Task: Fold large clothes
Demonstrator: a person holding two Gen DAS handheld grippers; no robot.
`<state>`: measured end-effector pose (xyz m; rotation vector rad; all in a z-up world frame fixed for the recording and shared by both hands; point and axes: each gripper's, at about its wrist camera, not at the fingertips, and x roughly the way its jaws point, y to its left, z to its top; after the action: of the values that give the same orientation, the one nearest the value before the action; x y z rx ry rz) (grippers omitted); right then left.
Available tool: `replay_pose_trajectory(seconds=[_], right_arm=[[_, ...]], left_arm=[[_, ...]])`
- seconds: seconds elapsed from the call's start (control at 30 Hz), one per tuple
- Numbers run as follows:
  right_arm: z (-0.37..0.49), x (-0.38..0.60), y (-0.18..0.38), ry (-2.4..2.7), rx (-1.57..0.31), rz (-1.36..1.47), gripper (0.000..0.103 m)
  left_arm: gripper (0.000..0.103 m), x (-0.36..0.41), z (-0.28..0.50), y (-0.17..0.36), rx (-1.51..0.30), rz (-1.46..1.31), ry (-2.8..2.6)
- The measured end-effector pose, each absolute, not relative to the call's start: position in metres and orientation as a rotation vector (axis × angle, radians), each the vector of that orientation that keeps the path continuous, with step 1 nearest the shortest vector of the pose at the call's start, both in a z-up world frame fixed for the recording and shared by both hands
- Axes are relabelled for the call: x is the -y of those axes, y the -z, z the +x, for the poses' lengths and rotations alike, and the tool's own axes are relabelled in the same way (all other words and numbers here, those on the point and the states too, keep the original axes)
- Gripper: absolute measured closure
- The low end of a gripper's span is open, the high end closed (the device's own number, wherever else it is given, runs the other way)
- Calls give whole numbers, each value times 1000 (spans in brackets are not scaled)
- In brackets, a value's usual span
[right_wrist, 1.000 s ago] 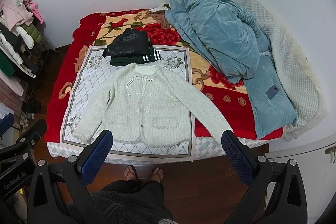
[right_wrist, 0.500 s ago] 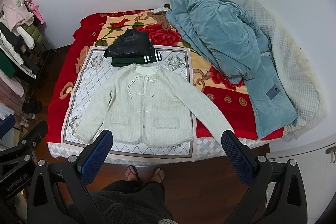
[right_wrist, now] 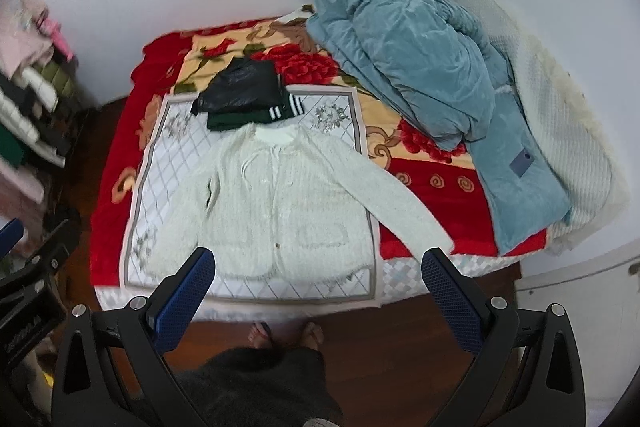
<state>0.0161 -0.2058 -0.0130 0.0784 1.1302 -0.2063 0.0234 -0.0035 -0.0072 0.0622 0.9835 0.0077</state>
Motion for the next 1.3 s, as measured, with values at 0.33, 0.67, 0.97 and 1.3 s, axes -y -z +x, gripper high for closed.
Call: replay_pose_trajectory(seconds=[0.33, 0.67, 0.97, 1.3], right_arm=[[36, 336, 194, 507, -1219, 471, 19], [16, 511, 462, 670, -1228, 1089, 39], [32, 590, 667, 752, -1033, 1499, 39], [49, 610, 663, 862, -735, 1396, 68]], left_arm=[[0, 24, 109, 135, -990, 186, -71], [0, 97, 178, 297, -1170, 231, -135], [0, 160, 223, 441, -1339, 278, -139], [0, 227, 262, 504, -1351, 260, -16]])
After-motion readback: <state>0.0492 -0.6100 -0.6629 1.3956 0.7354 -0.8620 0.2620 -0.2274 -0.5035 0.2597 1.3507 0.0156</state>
